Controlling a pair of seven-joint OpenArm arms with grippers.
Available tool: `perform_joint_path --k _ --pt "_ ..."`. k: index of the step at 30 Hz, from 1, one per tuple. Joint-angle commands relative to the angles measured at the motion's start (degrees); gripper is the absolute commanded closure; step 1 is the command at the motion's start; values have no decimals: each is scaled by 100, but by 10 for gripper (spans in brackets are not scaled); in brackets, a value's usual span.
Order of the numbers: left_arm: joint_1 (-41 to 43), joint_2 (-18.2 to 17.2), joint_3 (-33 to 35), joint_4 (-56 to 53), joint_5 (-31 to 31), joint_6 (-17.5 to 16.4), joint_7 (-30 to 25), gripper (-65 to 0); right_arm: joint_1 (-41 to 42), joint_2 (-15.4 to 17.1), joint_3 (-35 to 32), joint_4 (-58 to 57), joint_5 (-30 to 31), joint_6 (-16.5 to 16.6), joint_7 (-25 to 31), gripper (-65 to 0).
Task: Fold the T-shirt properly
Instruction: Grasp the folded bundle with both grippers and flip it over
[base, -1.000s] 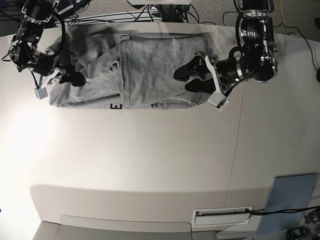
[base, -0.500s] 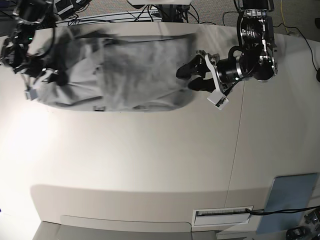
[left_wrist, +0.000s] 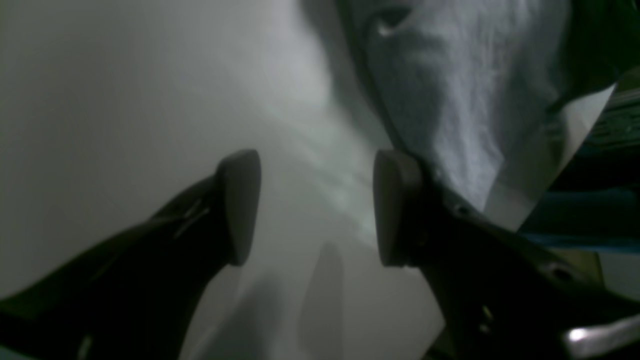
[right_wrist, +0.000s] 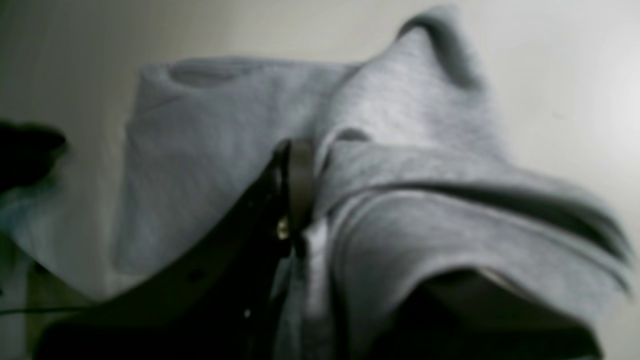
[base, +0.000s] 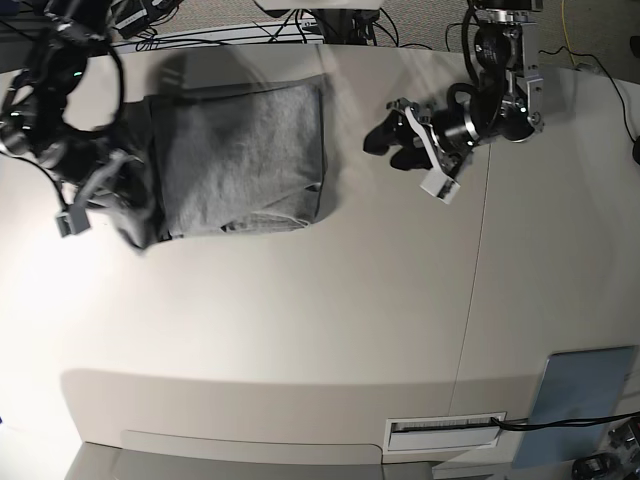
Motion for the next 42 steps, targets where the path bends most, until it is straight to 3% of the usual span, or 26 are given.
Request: perform_joint_path --k 1,6,9,13,22,25,28,31,35,42 --pt "-61 37 107 31 -98 -39 -120 -360 13 -46 -153 328 -61 -63 262 0" --pt "-59 42 664 -221 490 7 -592 -360 -55 -632 -1515 887 -1250 -669 835 0" --pt "-59 42 940 -262 688 280 -802 -360 -55 -831 -2352 887 -1829 -953 999 0" --pt "-59 42 1064 -262 737 328 -898 -360 -55 -1038 -3244 885 -2400 -1298 1246 0" --pt "-59 37 1058 -262 809 378 -903 -360 -162 -1331 -4468 881 -3230 -1475 1368 0" --pt "-59 39 1058 -262 870 372 -905 -360 -164 -1329 -4500 881 -3248 -1357 1364 -7" --pt "-59 37 1058 -262 868 369 -903 -360 -162 -1327 -4500 881 -3088 -1261 1300 -133" --pt "-61 22 1058 -262 868 369 -901 -360 -162 -1327 -4500 883 -2444 -1062 1193 -226" --pt "-81 -79 1058 -258 861 372 -861 -360 -160 -1327 -4500 890 -1346 -673 953 -226" --pt "-101 -601 1051 -216 516 376 -643 -360 -146 -1322 -4273 999 -1252 -636 957 -226"
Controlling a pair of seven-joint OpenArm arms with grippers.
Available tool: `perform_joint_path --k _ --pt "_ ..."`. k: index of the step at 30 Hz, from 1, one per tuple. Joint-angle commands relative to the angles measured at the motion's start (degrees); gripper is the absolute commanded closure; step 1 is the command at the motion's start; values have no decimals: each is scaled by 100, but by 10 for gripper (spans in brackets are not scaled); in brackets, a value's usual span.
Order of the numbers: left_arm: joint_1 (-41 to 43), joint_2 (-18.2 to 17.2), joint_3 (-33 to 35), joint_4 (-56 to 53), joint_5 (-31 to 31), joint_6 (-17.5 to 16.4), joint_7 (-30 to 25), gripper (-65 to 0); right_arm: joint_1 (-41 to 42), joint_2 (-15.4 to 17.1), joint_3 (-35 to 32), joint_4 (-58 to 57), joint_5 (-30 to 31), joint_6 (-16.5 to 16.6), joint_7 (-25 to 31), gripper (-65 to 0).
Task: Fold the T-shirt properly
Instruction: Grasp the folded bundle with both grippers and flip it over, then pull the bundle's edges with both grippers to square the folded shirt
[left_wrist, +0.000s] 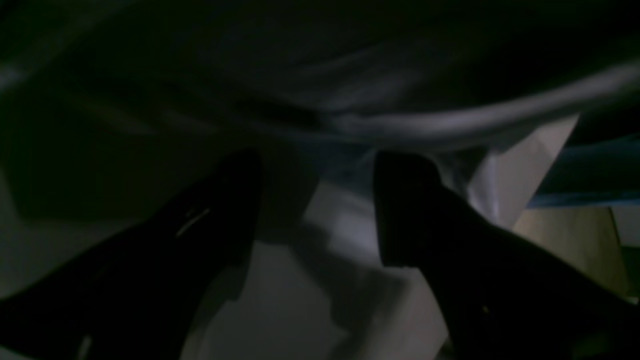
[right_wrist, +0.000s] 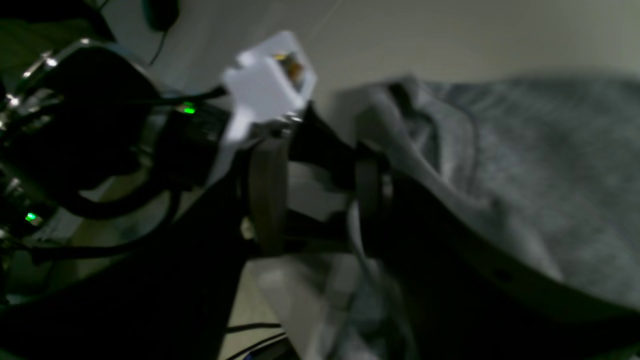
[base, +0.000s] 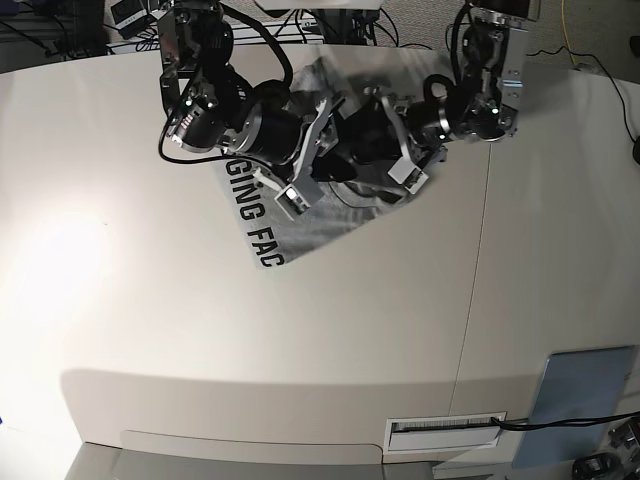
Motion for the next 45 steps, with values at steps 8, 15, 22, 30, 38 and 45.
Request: perform_joint_path --k 8,15,22,30,38,45 --pt "17 -332 -1003 326 -713 35 651 -360 61 94 1353 546 0 17 205 -226" --pt "15 -264 -1495 962 -1296 -219 763 -360 46 525 1974 234 -623 -107 385 -225" --pt "15 -127 -1497 1049 -1145 -210 798 -360 448 555 925 -960 -555 337 282 -225" --pt "17 -129 -1810 1049 -1001 -42 839 -360 214 820 -874 -605 433 704 -868 -225" --pt "20 -105 -1803 1056 -1526 -238 1060 -342 107 1381 299 391 -732 417 391 -225" --pt "17 415 -590 1071 -1700 -369 1377 -146 684 1379 863 17 -1512 52 883 -213"
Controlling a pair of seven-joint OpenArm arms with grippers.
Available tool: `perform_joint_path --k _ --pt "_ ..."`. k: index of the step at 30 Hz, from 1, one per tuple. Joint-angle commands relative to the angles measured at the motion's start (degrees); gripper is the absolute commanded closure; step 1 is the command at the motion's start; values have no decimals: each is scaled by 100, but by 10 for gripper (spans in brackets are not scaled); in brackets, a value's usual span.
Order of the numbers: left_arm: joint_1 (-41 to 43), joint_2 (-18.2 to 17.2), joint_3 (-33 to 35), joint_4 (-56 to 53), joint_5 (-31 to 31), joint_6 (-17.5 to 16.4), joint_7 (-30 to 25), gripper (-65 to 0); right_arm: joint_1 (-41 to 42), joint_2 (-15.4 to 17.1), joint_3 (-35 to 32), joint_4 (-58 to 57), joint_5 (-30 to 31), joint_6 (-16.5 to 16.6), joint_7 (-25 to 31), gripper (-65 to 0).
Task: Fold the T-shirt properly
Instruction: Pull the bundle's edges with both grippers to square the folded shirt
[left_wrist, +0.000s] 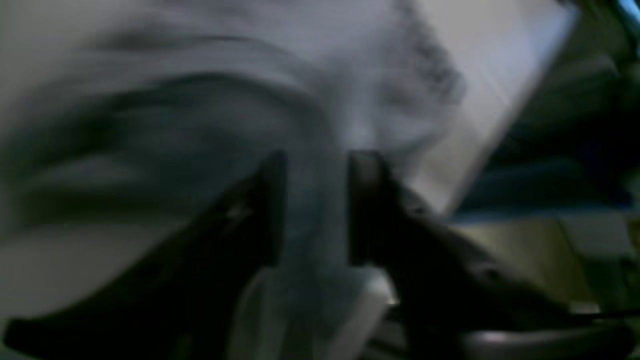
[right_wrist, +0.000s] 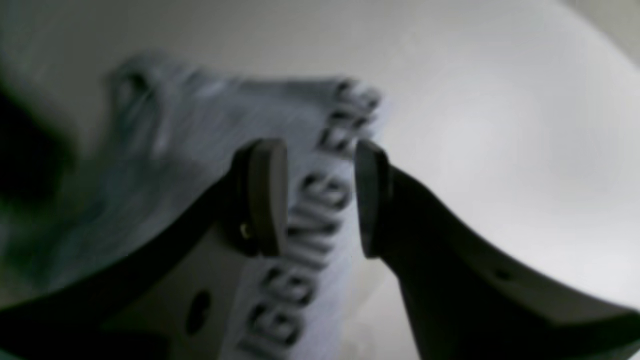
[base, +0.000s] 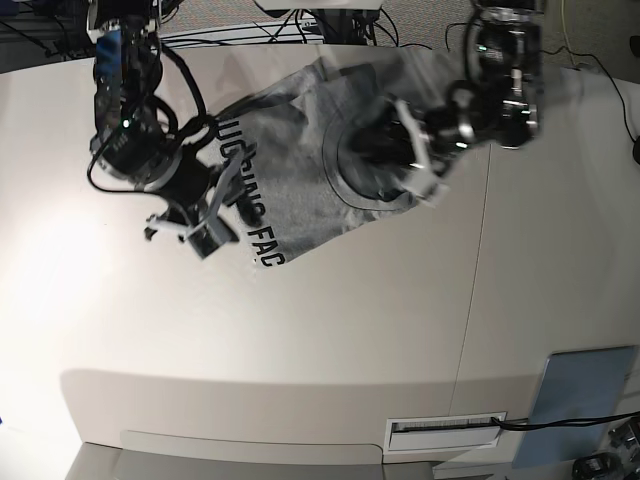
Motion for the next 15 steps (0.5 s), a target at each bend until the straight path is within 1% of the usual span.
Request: perform_joint_path --k 1,3,7,10,12,14,15 --pt "-48 22 146 109 -140 -37 15 -120 173 44 24 -98 -24 -68 138 -191" --pt "-44 90 516 146 -140 -37 125 -96 437 46 24 -501 -31 -131 192 -164" --pt "52 155 1167 295 55 -42 155 -96 1069 37 24 -1399 -31 -142 299 -162" --pt "179 153 1703 291 330 -37 153 -96 1598 -120 20 -2135 -9 -142 293 -162" --pt "262 151 2033 291 728 -33 77 -96 1902 -293 20 -2601 -9 -138 295 -157" --pt "350 151 2251 286 1226 17 -162 -96 2153 -490 20 -3047 -11 -122 295 -155" --pt "385 151 2308 271 1469 114 -293 -96 2256 -590 20 -3248 -11 -70 293 -154"
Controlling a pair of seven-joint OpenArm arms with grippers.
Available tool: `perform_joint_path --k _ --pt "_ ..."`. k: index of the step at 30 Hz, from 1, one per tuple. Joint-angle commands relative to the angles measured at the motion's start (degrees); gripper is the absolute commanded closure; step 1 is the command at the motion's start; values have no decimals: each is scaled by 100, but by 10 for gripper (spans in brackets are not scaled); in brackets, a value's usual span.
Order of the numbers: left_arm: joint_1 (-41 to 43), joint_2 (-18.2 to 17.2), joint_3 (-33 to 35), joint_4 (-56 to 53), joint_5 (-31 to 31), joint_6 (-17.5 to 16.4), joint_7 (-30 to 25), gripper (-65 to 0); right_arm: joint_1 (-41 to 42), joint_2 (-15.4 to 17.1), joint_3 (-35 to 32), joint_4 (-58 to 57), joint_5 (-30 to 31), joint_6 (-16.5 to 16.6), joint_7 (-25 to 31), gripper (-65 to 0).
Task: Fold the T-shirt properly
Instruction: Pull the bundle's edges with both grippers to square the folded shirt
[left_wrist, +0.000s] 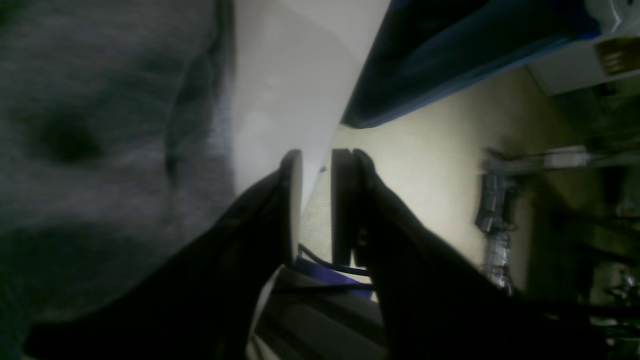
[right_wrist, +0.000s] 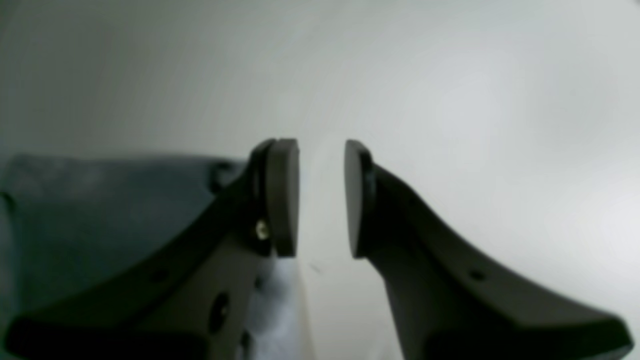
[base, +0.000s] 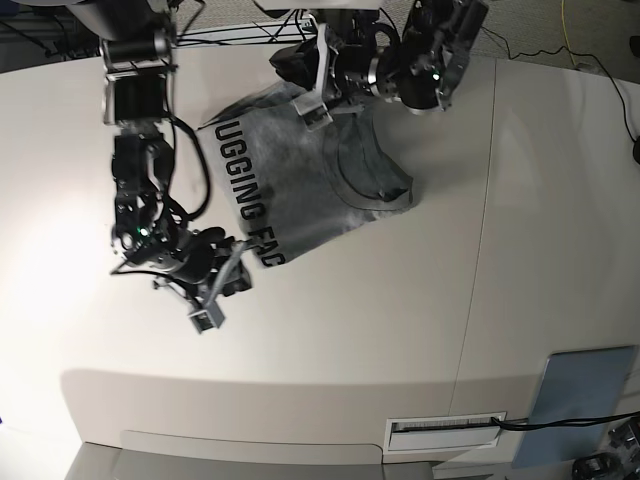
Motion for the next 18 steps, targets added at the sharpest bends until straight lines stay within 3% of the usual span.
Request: perform_joint_path --k 1,7,11,14,18 --pt "7 20 17 57 138 76 -245 -96 238 -55 17 -70 50 96 140 -154" --pt "-11 4 7 -535 1403 619 -938 -96 490 -280 17 -684 46 553 15 -154" --pt "-35 4 4 -1226 1917 619 -1276 -96 485 -223 17 -688 59 780 -555 -154" --pt "-103 0 2 -1700 2415 673 -1453 -96 455 -37 17 -686 374 789 -988 -154" --pt "-286 -168 -227 -2105 2706 1137 -1631 -96 299 354 22 -671 962 940 -1482 -154"
